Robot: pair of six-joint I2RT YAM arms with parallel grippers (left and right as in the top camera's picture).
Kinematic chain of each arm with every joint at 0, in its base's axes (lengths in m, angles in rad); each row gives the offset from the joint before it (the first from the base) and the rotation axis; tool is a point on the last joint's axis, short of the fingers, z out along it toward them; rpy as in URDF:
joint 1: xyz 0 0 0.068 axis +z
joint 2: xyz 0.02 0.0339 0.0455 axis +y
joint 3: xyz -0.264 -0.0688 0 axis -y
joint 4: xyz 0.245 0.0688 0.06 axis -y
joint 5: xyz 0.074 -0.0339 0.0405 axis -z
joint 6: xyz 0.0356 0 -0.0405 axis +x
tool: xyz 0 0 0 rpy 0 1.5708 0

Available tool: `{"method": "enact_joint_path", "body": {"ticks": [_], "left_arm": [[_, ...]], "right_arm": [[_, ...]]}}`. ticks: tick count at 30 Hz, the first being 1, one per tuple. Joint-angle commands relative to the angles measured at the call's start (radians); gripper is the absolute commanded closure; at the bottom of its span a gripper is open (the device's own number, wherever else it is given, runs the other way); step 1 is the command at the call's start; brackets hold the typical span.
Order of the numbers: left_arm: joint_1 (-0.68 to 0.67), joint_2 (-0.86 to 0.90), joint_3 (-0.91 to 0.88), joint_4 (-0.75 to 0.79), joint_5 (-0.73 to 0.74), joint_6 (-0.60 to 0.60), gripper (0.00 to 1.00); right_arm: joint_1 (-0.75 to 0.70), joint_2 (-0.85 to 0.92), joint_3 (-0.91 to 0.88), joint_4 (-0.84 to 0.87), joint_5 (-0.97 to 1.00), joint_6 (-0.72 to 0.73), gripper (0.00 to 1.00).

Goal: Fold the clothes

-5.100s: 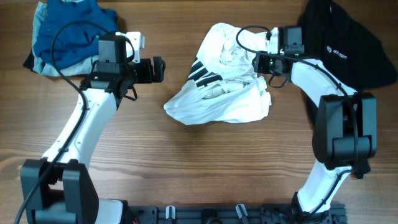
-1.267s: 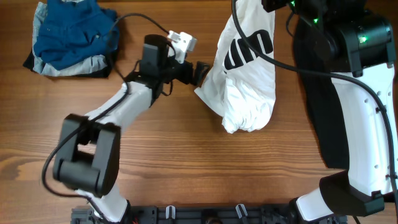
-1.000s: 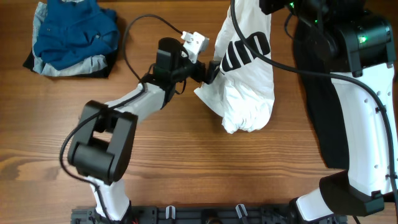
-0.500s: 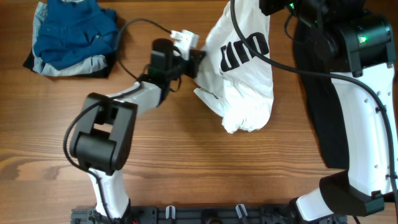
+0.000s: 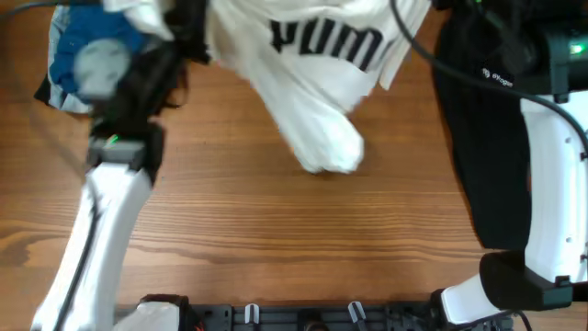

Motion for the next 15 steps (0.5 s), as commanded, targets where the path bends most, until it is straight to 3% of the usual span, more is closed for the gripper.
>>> {"method": "enact_joint_path", "body": {"ticks": [1, 9, 13, 15], "left_arm": [[0.058, -0.126, 0.051, -0.041, -0.073, 0.048, 0.96], [0.095, -0.258, 0.154, -0.124, -0.051, 0.054, 0.96], [0.053, -0.269, 0.157, -0.241, 0.005, 0.054, 0.96], [0.031, -0.256, 0.157, -0.321, 0.011, 0.055, 0.91]], "right_arm": [[-0.048, -0.047, 0.02, 0.023, -0.016, -0.015, 0.96], [-0.117, -0.213, 0.02, 0.037, -0.021, -0.01, 0.96], [-0.117, -0.239, 0.02, 0.0, -0.056, -0.014, 0.96], [-0.117, -0.235, 0.02, -0.016, -0.071, -0.014, 0.96]]}}
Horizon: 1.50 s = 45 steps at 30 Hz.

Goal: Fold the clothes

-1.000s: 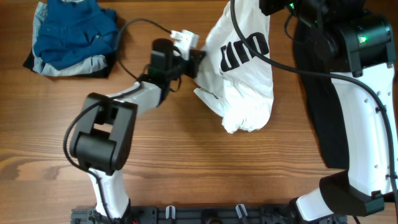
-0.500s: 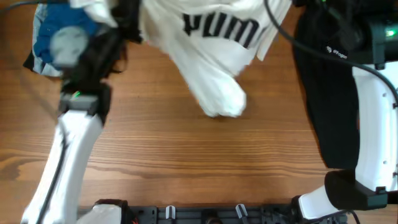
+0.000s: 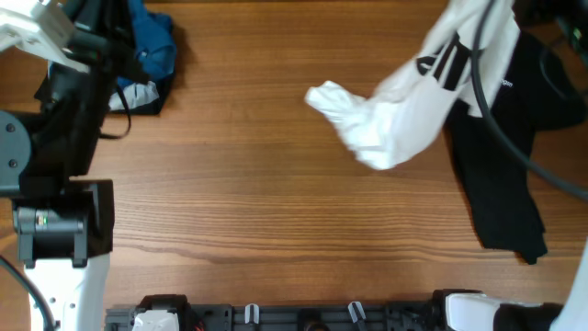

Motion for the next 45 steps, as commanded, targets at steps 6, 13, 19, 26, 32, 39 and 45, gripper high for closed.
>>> {"method": "enact_joint_path", "body": {"ticks": [6, 13, 19, 26, 32, 39, 45], "left_arm": [[-0.093, 0.131, 0.009, -0.248, 0.067, 0.017, 0.59], [-0.147, 0.323, 0.009, -0.252, 0.238, 0.026, 0.2], [-0.212, 0.55, 0.009, -0.158, 0.293, 0.05, 0.14], [-0.173, 0.644, 0.009, -0.082, 0.292, 0.049, 0.14], [-0.071, 0.64, 0.009, -0.108, 0.305, 0.035, 0.13], [0.032, 0.639, 0.009, -0.203, 0.415, 0.047, 0.11], [-0.006, 0.639, 0.009, -0.315, 0.427, 0.148, 0.11]], "right_arm": [[0.0, 0.039, 0.011, -0.036, -0.145, -0.009, 0.96], [0.0, 0.063, 0.011, -0.05, -0.209, -0.01, 0.96], [0.003, 0.068, 0.011, -0.09, -0.329, -0.013, 0.96], [0.126, 0.074, 0.011, -0.09, -0.488, -0.009, 0.96], [0.352, 0.092, 0.011, -0.098, -0.29, -0.013, 0.96], [0.387, 0.16, 0.011, -0.122, -0.26, -0.013, 0.96], [0.386, 0.242, 0.01, -0.132, -0.242, -0.025, 0.96]]}}
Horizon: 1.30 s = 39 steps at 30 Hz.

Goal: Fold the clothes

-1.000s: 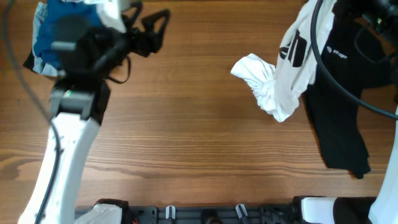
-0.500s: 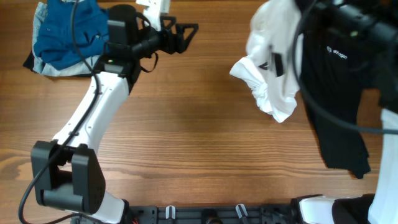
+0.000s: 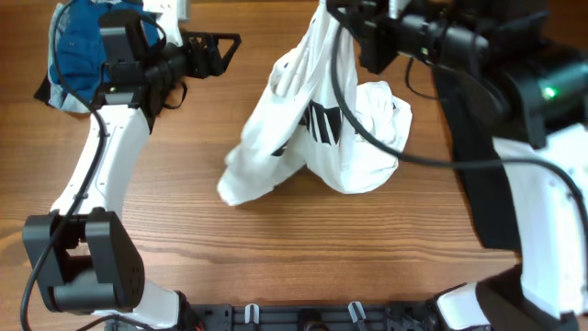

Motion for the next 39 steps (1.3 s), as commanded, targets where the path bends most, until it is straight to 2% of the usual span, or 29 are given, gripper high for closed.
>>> {"method": "enact_joint_path", "body": {"ticks": [1, 5, 10, 17, 23, 30, 36, 39], "left_arm": [[-0.056, -0.016, 0.003, -0.108, 0.043, 0.159, 0.11], [-0.116, -0.016, 0.002, -0.303, -0.012, 0.366, 0.13], [-0.106, -0.015, 0.002, -0.443, -0.142, 0.452, 0.15], [-0.019, 0.018, 0.002, -0.528, -0.115, 0.599, 0.08], [-0.051, 0.135, 0.002, -0.419, 0.009, 0.629, 0.07], [-0.076, 0.205, 0.002, -0.269, 0.265, 0.629, 0.07], [-0.123, 0.206, 0.002, -0.221, 0.291, 0.629, 0.07], [-0.163, 0.212, 0.002, -0.189, 0.259, 0.629, 0.09]], "right_arm": [[0.002, 0.056, 0.005, 0.007, 0.028, -0.024, 0.96], [0.0, 0.083, 0.005, 0.018, 0.071, -0.029, 0.96], [-0.017, 0.087, 0.005, 0.026, 0.097, -0.034, 0.96], [-0.023, 0.088, 0.005, 0.011, 0.097, -0.034, 0.96], [-0.023, 0.088, 0.004, 0.002, 0.098, -0.035, 0.96], [-0.023, 0.088, 0.004, 0.0, 0.098, -0.034, 0.96], [-0.023, 0.088, 0.004, 0.002, 0.098, -0.034, 0.96], [-0.023, 0.088, 0.004, 0.002, 0.098, -0.034, 0.96]]}}
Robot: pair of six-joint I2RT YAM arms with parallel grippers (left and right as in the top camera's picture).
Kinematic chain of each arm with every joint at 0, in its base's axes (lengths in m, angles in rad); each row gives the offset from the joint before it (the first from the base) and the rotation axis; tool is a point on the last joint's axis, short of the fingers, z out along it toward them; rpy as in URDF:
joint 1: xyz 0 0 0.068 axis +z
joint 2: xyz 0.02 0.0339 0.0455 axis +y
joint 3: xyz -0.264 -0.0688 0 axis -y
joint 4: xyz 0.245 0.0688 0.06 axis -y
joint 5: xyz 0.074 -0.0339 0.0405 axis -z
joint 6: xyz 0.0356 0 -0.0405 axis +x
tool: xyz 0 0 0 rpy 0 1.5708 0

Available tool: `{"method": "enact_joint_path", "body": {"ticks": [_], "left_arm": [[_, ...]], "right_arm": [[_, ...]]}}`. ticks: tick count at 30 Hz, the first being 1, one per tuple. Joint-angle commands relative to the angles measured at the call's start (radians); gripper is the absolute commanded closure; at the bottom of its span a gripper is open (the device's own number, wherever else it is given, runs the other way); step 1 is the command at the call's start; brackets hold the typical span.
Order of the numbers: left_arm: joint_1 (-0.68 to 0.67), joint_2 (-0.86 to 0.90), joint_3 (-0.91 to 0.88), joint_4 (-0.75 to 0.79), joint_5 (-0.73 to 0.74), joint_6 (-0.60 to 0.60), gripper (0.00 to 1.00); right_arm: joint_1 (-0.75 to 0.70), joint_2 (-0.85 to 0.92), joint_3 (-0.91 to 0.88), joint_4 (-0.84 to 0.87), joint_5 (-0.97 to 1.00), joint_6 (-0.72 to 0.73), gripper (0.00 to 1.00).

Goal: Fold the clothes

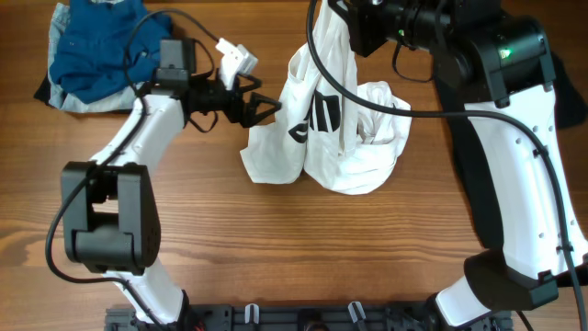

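A white shirt [344, 147] with black lettering hangs from my right gripper [333, 20], which is shut on its top edge at the back middle of the table. The shirt's lower part lies bunched on the wood. My left gripper [268, 108] is open, with its fingertips at the shirt's left edge at about mid-height. Whether they touch the cloth is not clear.
A pile of blue clothes [92, 46] lies at the back left corner. A black garment [459, 129] lies along the right side, mostly under the right arm. Cables run from both arms across the back of the table.
My left gripper has moved down and to the right, from open air left of the shirt to its left edge. The shirt's lower left tail has drawn in. The right gripper holds about the same place.
The shirt was first spread and blurred at the back middle, with the left arm near the blue pile. Then it hung at the back right. Later it hung in the middle from my right gripper, and now my open left gripper is at its edge.
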Motion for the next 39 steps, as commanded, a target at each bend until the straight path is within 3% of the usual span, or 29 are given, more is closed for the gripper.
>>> {"method": "enact_joint_path", "body": {"ticks": [1, 5, 10, 13, 15, 16, 21, 27, 34, 39], "left_arm": [[-0.056, 0.017, 0.001, 0.032, 0.005, 0.023, 0.11], [-0.079, 0.04, 0.001, 0.058, -0.009, 0.022, 0.15], [-0.071, 0.05, 0.001, 0.058, -0.026, 0.008, 0.37], [-0.071, 0.05, 0.001, 0.058, -0.025, 0.008, 0.57], [-0.071, 0.05, 0.001, 0.058, -0.023, 0.007, 0.8], [-0.071, 0.05, 0.001, 0.058, -0.023, 0.003, 0.96], [-0.059, 0.031, 0.005, 0.079, -0.04, -0.075, 0.96], [0.05, -0.164, 0.102, 0.078, -0.246, -0.303, 0.96], [0.138, -0.533, 0.192, 0.078, -0.271, -0.312, 0.96], [0.139, -0.759, 0.238, 0.077, -0.38, -0.336, 0.96]], "right_arm": [[-0.001, -0.003, 0.005, 0.005, 0.006, -0.013, 0.96], [-0.001, -0.003, 0.005, -0.004, 0.006, -0.013, 0.96], [-0.001, -0.003, 0.005, -0.004, 0.007, -0.013, 0.96], [-0.001, -0.003, 0.005, -0.004, 0.007, -0.013, 0.96], [-0.001, -0.003, 0.005, -0.004, 0.007, -0.013, 0.96], [-0.001, -0.003, 0.005, -0.004, 0.011, -0.013, 0.96], [-0.002, -0.005, 0.005, 0.016, 0.047, -0.016, 0.96], [-0.064, -0.065, 0.005, 0.103, 0.107, -0.027, 0.96], [-0.169, -0.153, 0.005, 0.117, 0.106, -0.066, 0.96], [-0.214, -0.232, 0.005, 0.138, 0.107, -0.091, 0.96]]}}
